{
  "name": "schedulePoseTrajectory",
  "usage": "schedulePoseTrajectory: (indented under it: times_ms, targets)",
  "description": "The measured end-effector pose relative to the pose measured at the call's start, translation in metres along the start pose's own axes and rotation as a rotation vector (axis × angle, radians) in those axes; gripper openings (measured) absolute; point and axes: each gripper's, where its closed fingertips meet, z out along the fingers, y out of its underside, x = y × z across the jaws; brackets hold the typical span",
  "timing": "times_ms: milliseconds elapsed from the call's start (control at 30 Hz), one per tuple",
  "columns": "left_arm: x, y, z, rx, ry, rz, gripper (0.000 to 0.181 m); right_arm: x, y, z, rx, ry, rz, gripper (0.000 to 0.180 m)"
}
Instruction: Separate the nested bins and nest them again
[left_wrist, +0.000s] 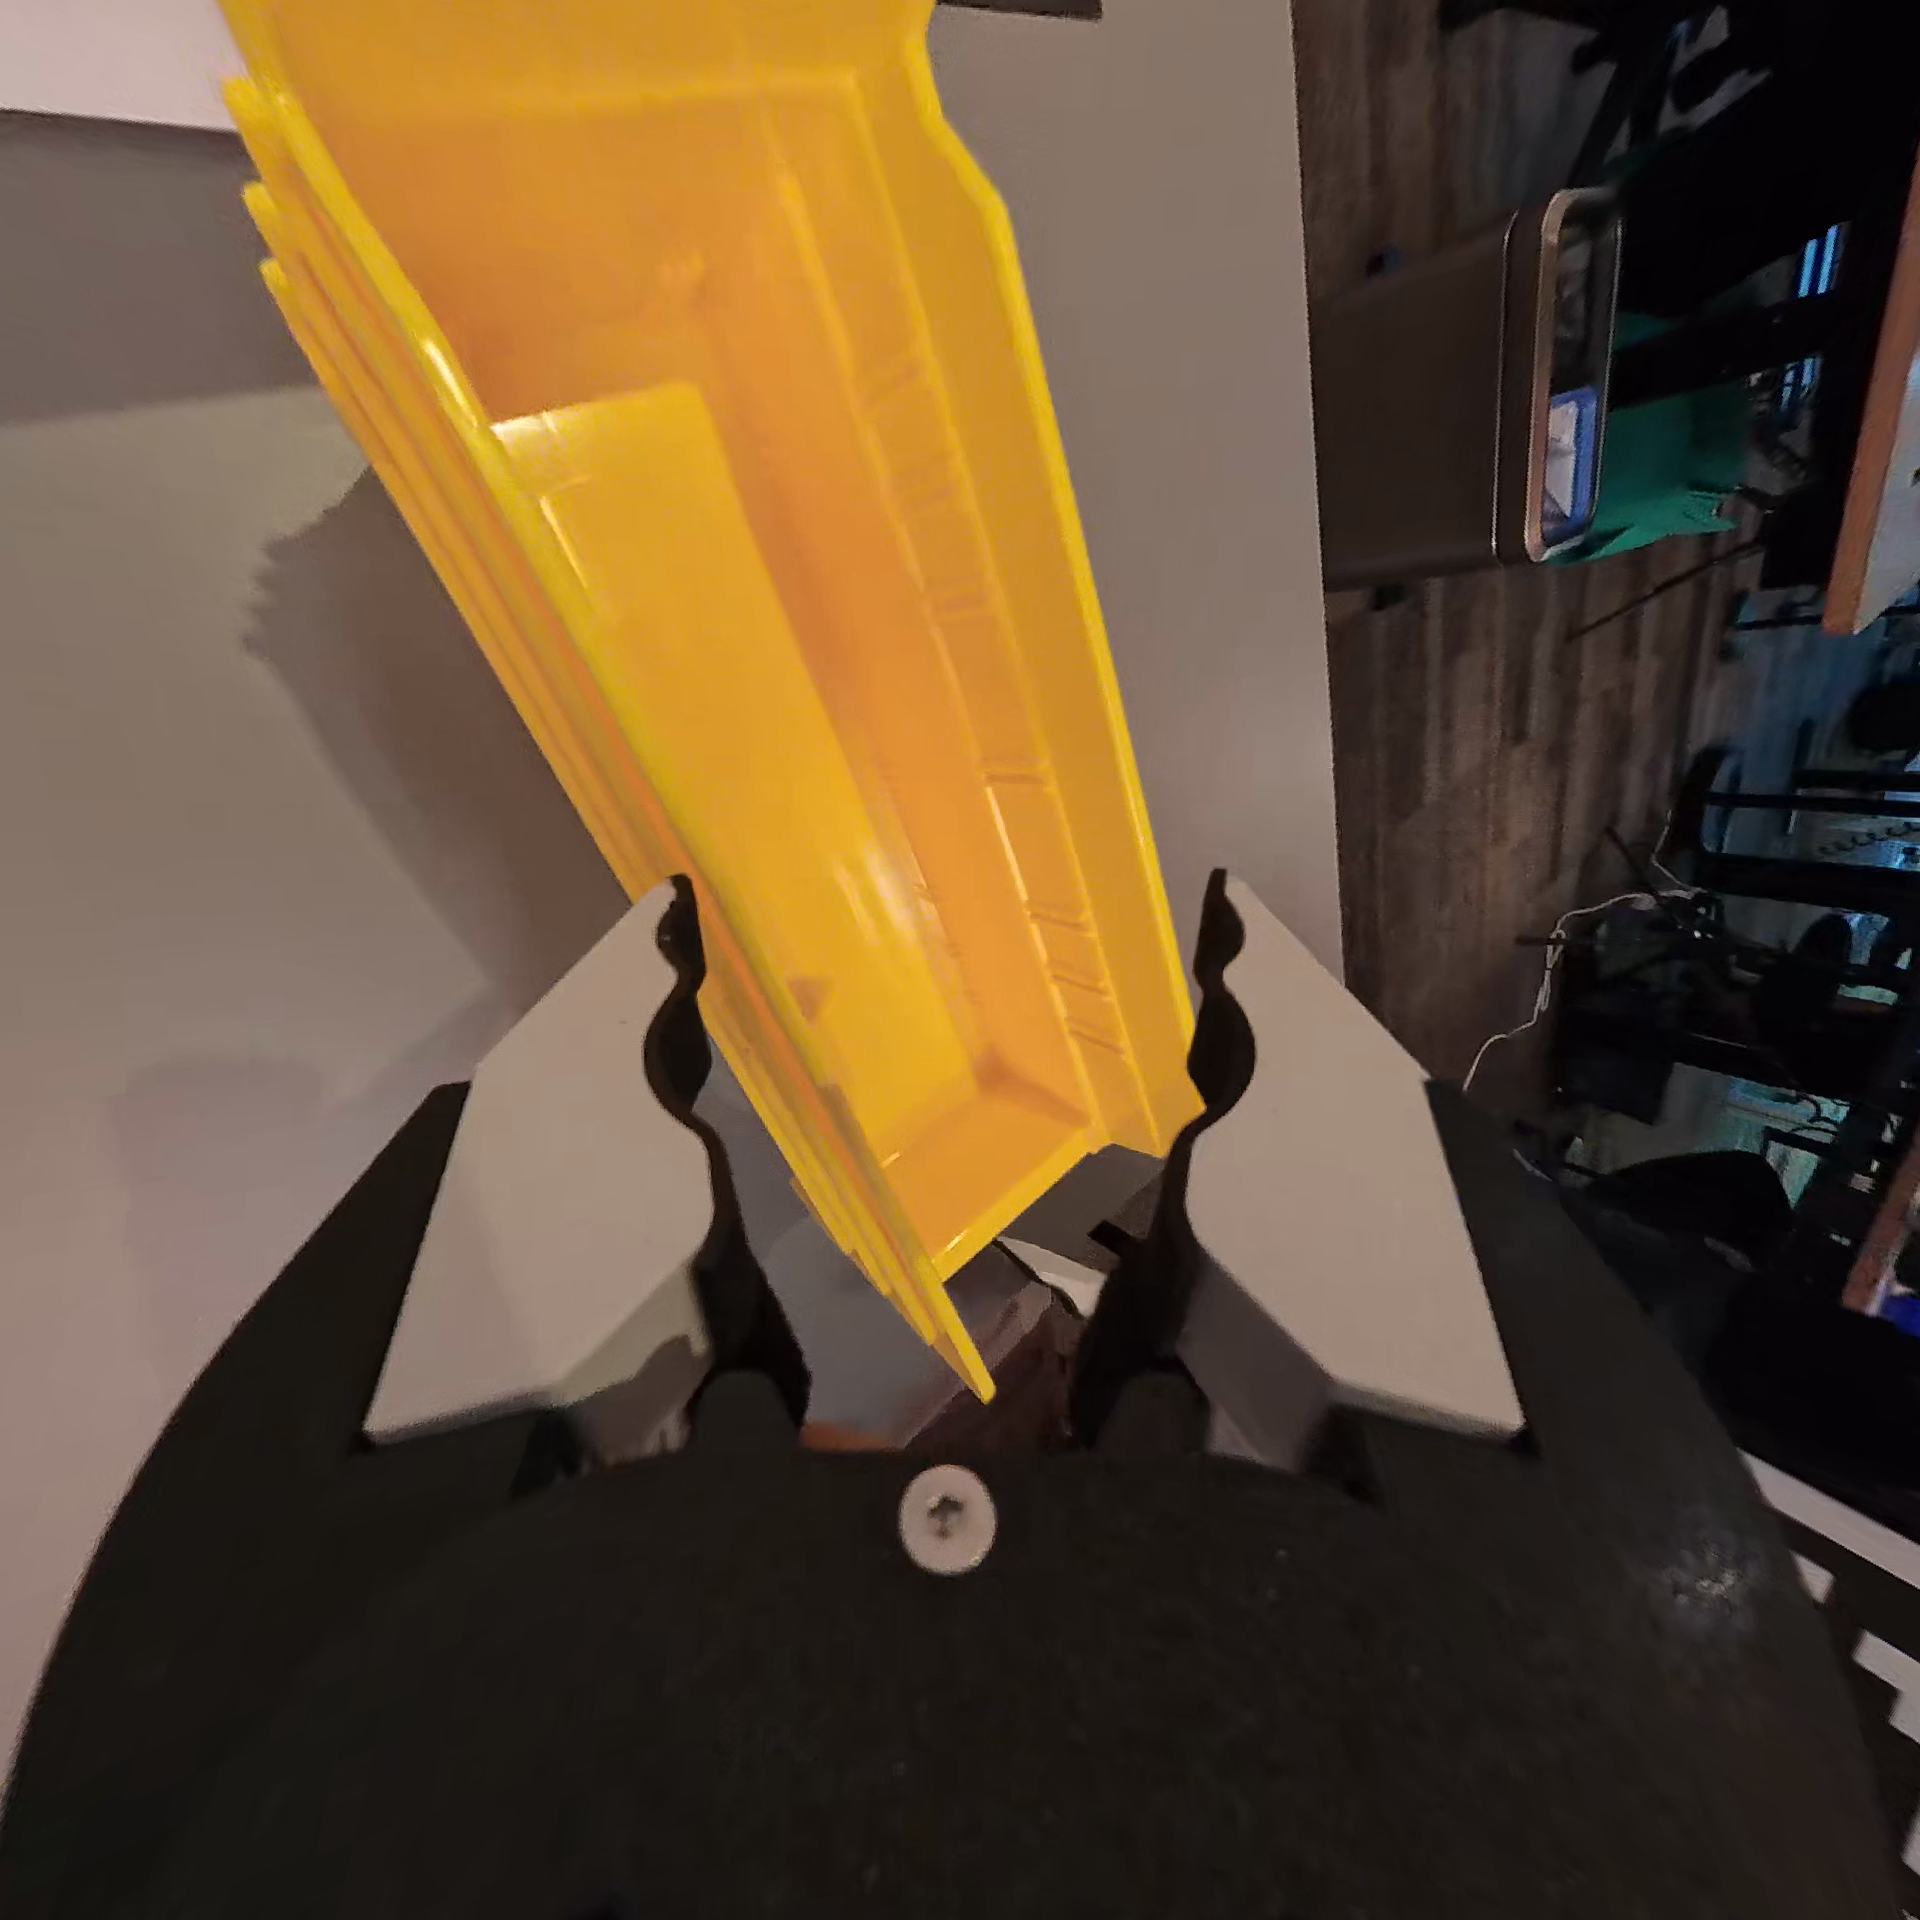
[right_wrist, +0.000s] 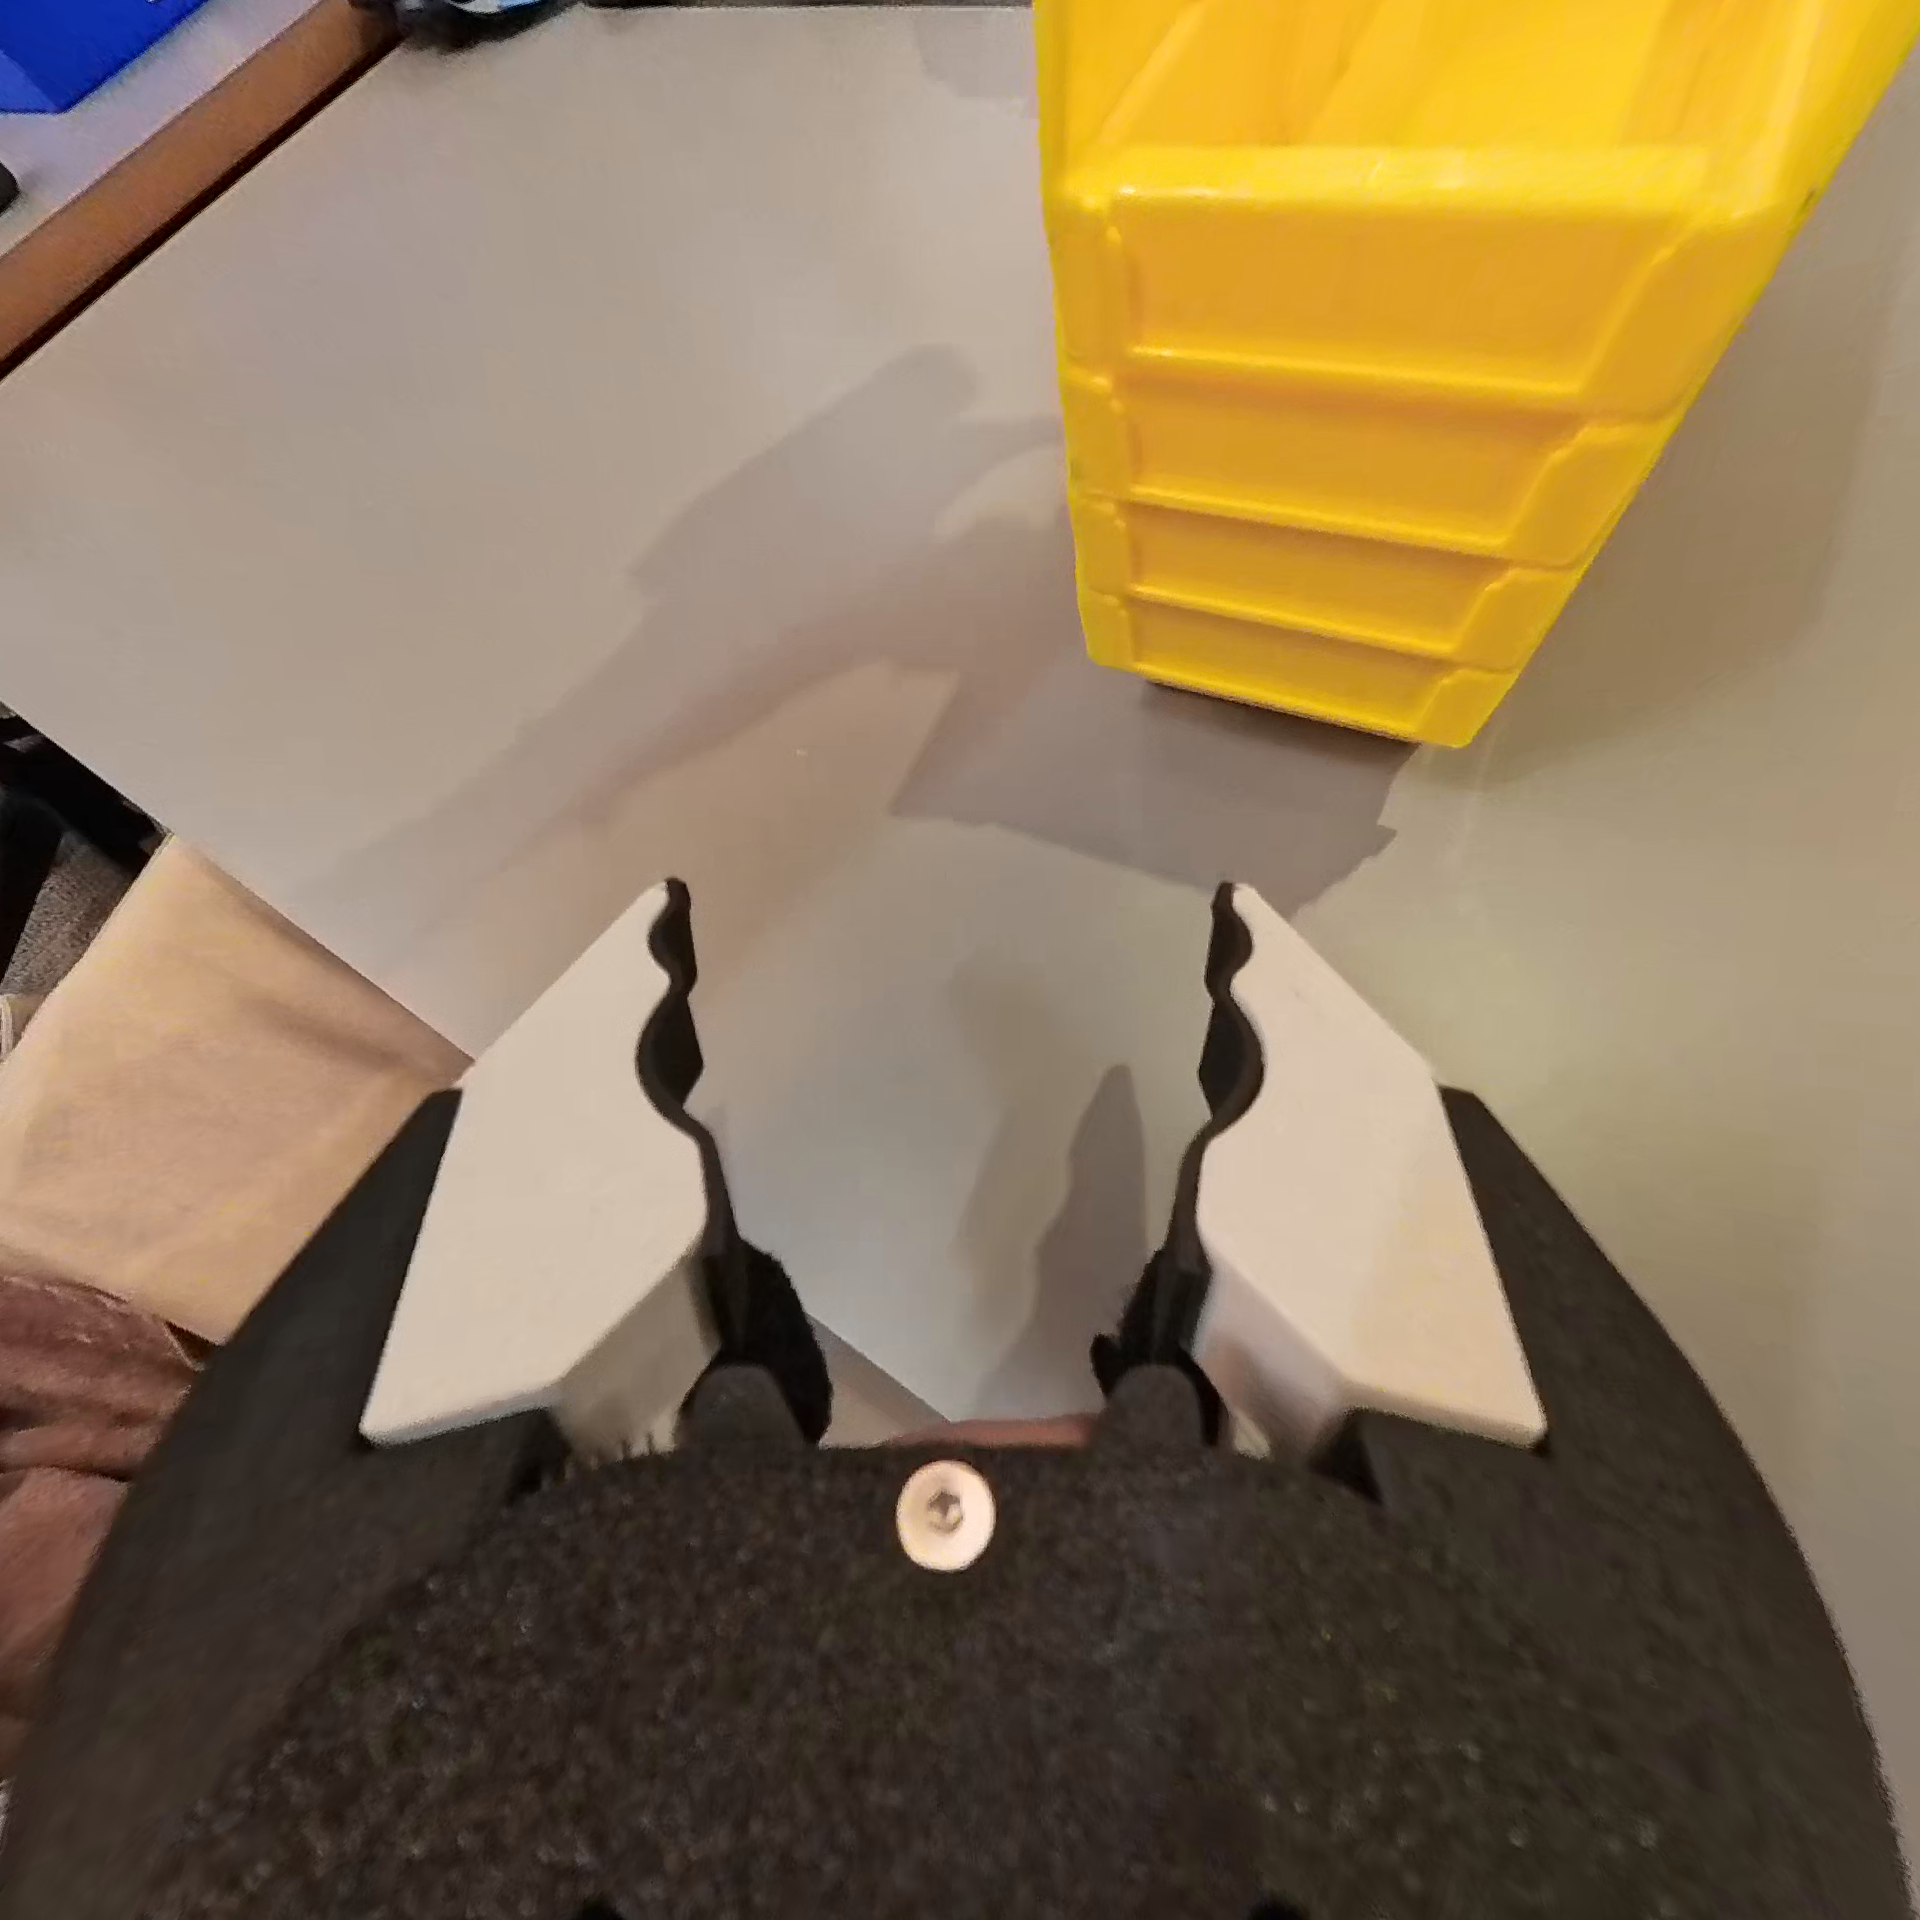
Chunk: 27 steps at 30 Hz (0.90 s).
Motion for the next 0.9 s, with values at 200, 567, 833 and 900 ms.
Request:
schedulePoseTrajectory:
  times_ms: [200, 567, 833, 900]
  targets:
    - [0.015, 0.004, -0.039, 0.061, -0.014, 0.158, 0.096, 0.002, -0.002, -0.004, 0.011, 0.001, 0.009, 0.098]
    - [-0.162, 0.243, -0.148, 0.817, -0.659, 0.605, 0.077, 0.019, -0.019, -0.014, 0.109, 0.108, 0.001, 0.097]
    - [-0.211, 0.317, -0.133, 0.738, -0.625, 0.465, 0.072, 0.022, -0.027, -0.011, 0.133, 0.210, -0.091, 0.098]
    - [-0.222, 0.315, -0.135, 0.746, -0.647, 0.497, 0.067, 0.025, -0.030, -0.012, 0.151, 0.245, -0.099, 0.100]
